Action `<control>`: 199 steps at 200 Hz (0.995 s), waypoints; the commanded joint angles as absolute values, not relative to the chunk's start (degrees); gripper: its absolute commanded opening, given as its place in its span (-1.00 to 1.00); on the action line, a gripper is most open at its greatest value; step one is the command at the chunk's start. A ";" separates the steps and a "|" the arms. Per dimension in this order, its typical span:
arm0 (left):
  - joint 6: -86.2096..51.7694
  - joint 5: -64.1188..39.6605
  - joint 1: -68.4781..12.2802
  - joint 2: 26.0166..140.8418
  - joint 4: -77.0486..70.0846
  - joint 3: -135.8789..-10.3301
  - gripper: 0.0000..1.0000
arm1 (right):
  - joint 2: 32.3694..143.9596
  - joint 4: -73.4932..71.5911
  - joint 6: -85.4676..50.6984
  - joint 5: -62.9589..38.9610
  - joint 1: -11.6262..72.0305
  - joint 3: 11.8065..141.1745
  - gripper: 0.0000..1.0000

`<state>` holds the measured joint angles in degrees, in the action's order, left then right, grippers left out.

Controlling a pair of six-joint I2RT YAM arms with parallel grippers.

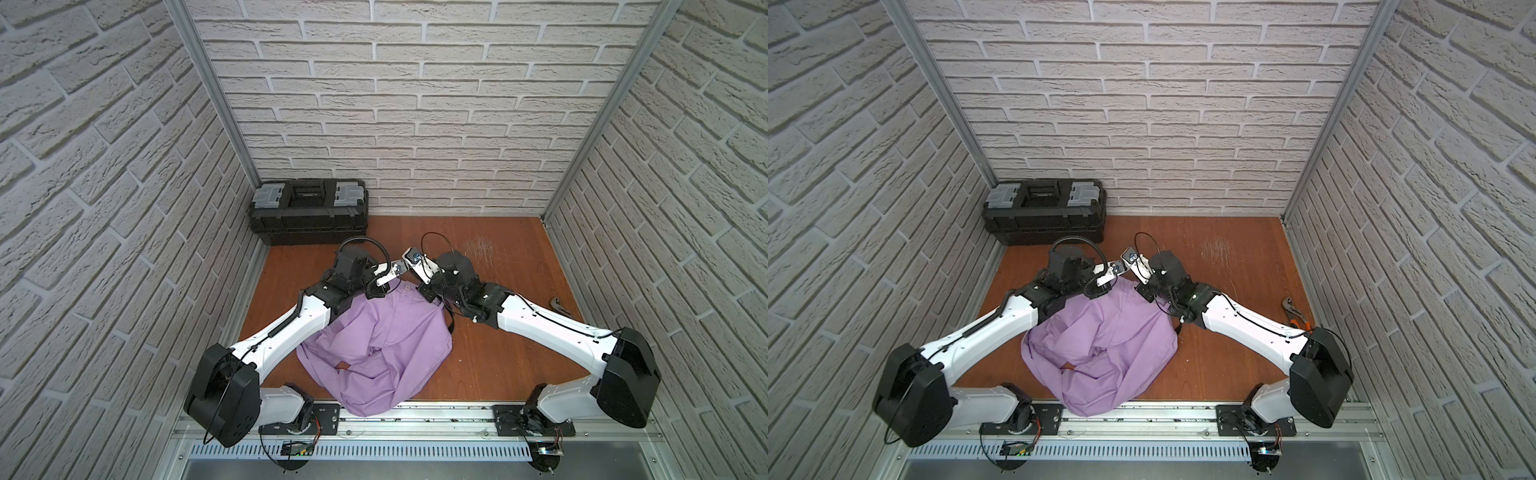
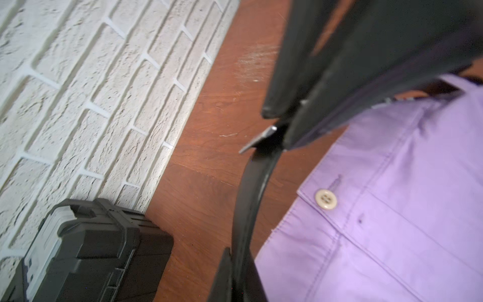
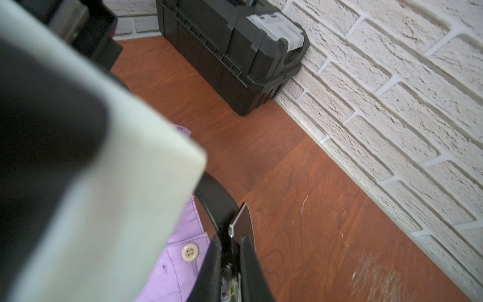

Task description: Remove the belt from the trousers

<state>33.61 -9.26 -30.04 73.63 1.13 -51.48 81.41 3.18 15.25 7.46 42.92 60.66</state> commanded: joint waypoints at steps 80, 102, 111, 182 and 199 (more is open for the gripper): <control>5.06 -12.75 -15.77 63.25 -25.93 -40.65 -1.00 | 79.12 1.88 15.60 6.48 42.04 56.78 -0.95; -0.64 -12.15 -13.58 62.72 -30.16 -38.88 -1.00 | 78.91 1.87 15.40 6.59 41.92 56.51 -0.95; -2.86 -11.64 -12.87 62.71 -31.43 -38.43 -1.00 | 78.77 1.88 15.18 6.63 41.71 56.45 -0.95; -21.38 -7.14 -7.49 62.84 -40.33 -34.25 -1.00 | 78.35 1.91 14.11 7.89 41.30 56.16 -0.95; -26.40 -7.04 -5.40 62.76 -42.70 -33.04 -1.00 | 78.36 1.98 13.69 8.24 41.05 56.16 -0.95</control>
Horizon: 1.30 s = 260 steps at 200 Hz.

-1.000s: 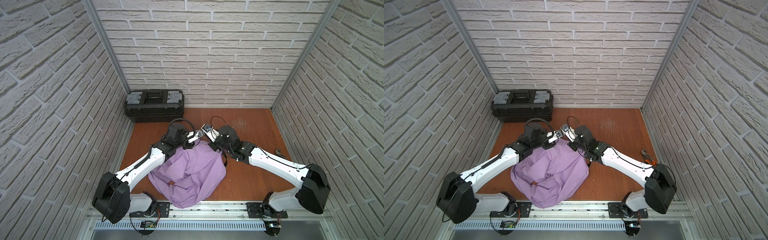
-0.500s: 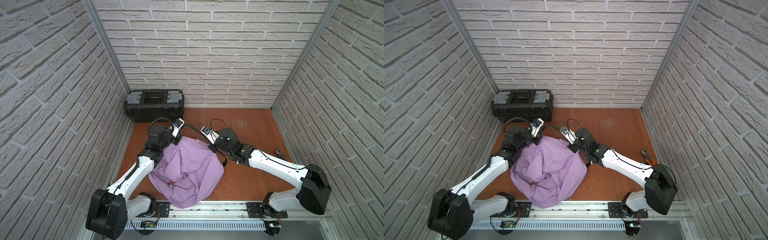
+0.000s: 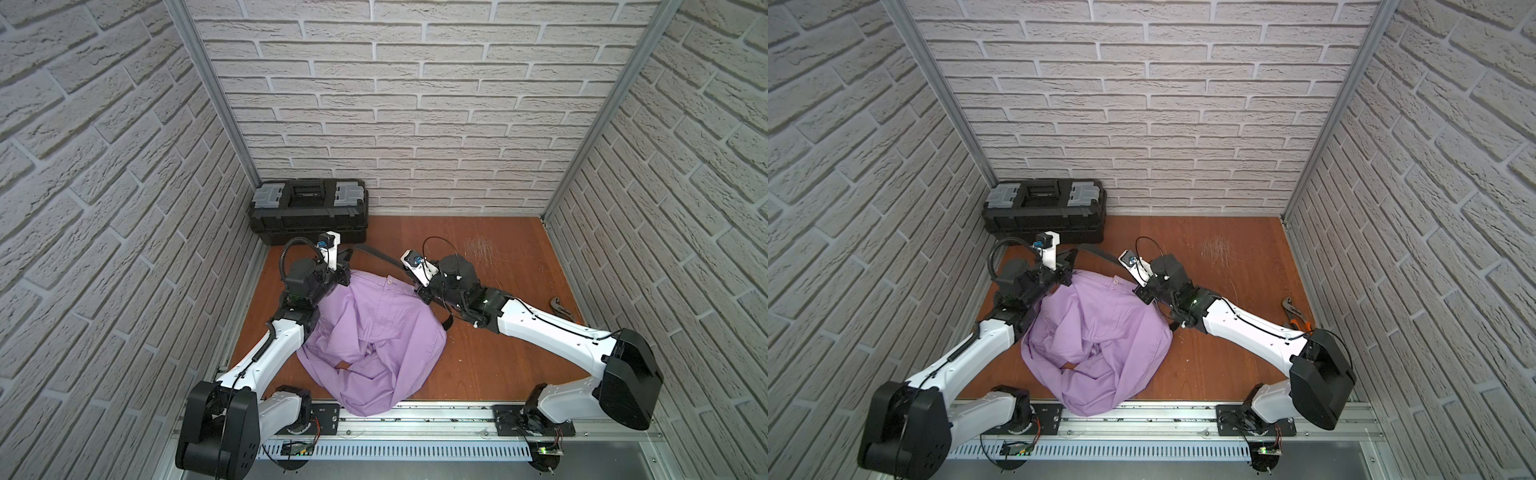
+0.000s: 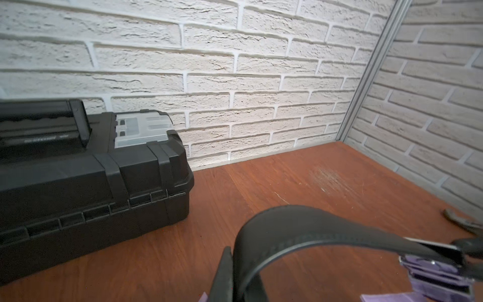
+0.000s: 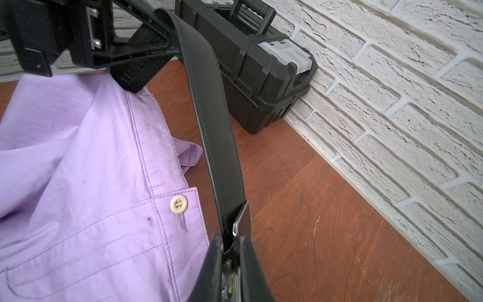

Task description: Remove the belt from the trousers

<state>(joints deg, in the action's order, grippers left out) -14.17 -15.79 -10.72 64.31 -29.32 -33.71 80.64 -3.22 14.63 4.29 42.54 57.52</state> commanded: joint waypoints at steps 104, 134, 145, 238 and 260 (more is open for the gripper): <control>-20.90 -16.98 -4.43 62.25 -35.29 -36.37 -1.00 | 80.75 1.62 11.49 5.86 40.65 59.50 -0.95; -19.78 -20.10 -5.72 61.47 -31.77 -38.37 -1.00 | 85.32 -0.56 10.18 4.00 40.69 63.32 -0.15; -19.56 -20.21 -6.45 60.75 -31.23 -38.39 -1.00 | 88.03 -0.67 9.55 2.27 40.78 65.68 0.06; -20.13 -19.90 -7.90 56.02 -28.30 -39.55 -1.00 | 108.10 -4.35 7.83 -0.89 43.16 76.86 0.22; -20.08 -20.07 -7.90 55.38 -27.54 -39.55 -1.00 | 111.85 -4.79 7.50 -0.95 43.15 78.76 0.13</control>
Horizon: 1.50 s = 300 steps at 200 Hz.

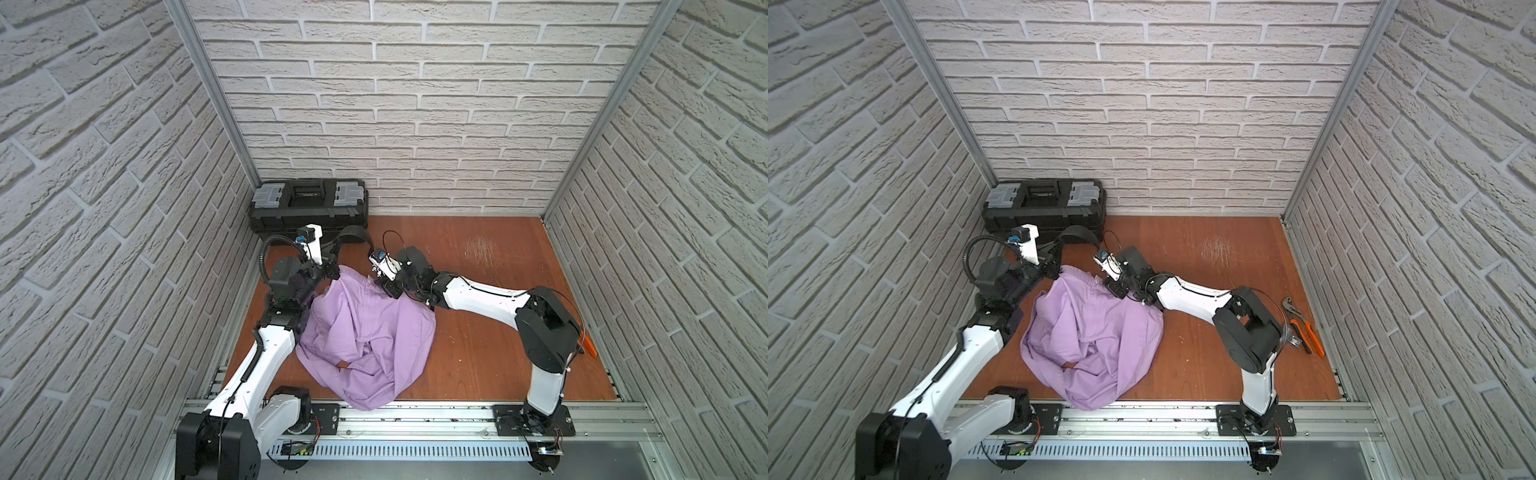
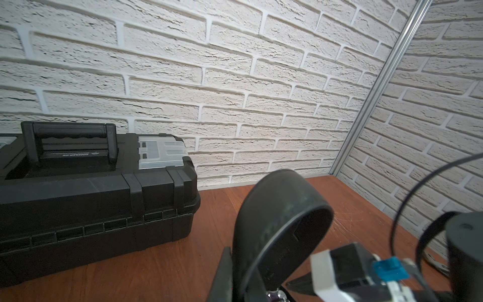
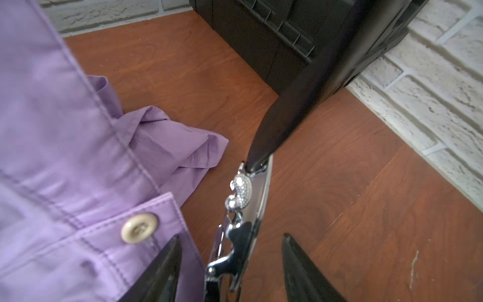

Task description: Remove the belt from the trousers

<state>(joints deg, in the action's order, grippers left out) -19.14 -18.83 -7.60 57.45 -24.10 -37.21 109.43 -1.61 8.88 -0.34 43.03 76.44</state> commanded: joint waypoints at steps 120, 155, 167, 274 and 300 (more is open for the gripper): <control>-29.70 -7.55 -7.48 56.95 -31.22 -35.17 -1.00 | 93.50 -17.78 8.33 16.22 42.52 62.28 -0.95; -37.00 -1.48 -6.16 59.75 -27.65 -35.21 -1.00 | 88.09 -14.75 7.39 17.34 41.37 59.97 -0.95; -40.21 0.51 -5.37 59.60 -27.12 -34.19 -1.00 | 86.71 -14.65 6.88 17.70 40.84 58.76 -0.95; -31.64 -4.28 -11.88 67.26 -14.20 -42.58 0.67 | 76.89 -10.53 13.01 16.92 38.60 62.59 -0.95; -25.96 -7.22 -12.51 67.41 -7.89 -49.99 0.96 | 76.37 -4.69 15.99 9.91 34.57 67.52 -0.95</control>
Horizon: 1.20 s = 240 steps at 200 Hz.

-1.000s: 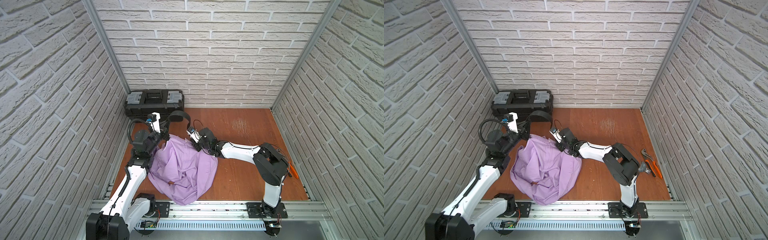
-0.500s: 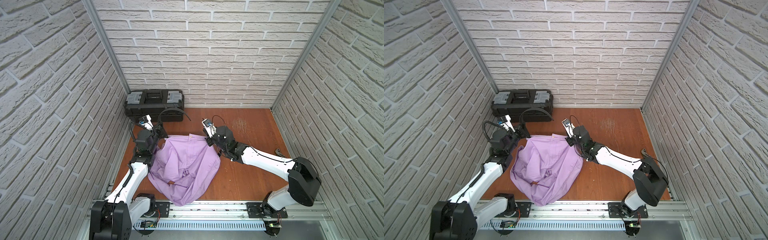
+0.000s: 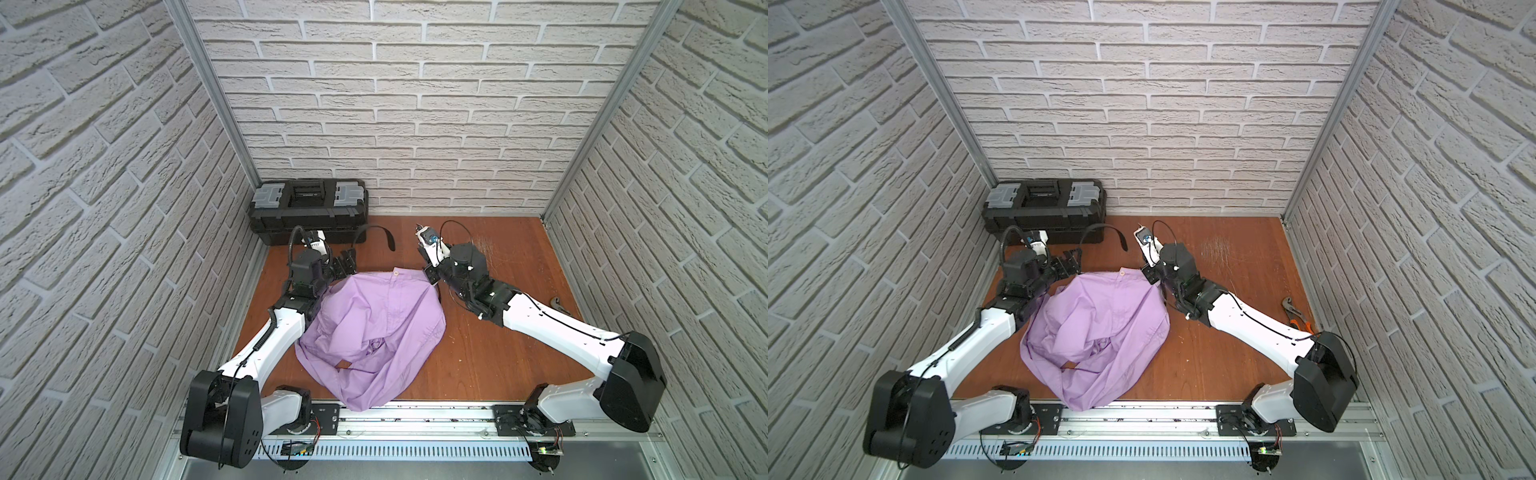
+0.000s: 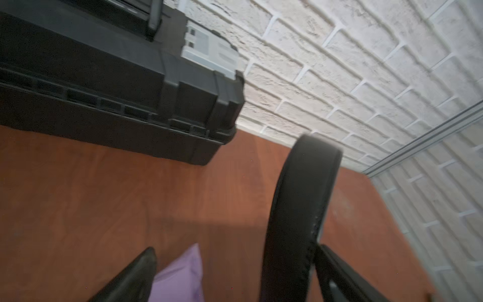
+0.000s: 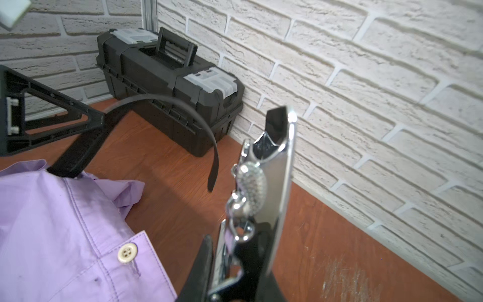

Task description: Remove the belt from the trousers

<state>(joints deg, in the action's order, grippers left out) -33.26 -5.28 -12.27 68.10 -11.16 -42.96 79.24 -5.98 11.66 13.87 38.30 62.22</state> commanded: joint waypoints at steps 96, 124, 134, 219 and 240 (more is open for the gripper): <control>-15.52 -8.68 -27.76 70.26 -7.29 -59.06 0.96 | 78.47 -1.51 11.31 -6.35 32.09 72.37 -0.95; -36.44 -1.93 -32.13 72.43 -25.53 -47.28 0.61 | 79.73 -2.64 7.66 6.09 37.43 70.25 -0.95; -40.35 1.29 -35.05 73.46 -30.30 -44.22 0.59 | 80.58 -2.26 7.11 10.01 39.17 70.43 -0.95; -40.69 9.97 -51.66 83.31 -58.36 -35.54 0.87 | 84.09 1.37 -3.94 24.67 43.15 73.38 -0.95; -41.44 10.55 -52.87 83.92 -58.00 -36.19 0.87 | 83.62 2.05 -5.01 26.04 43.16 73.38 -0.95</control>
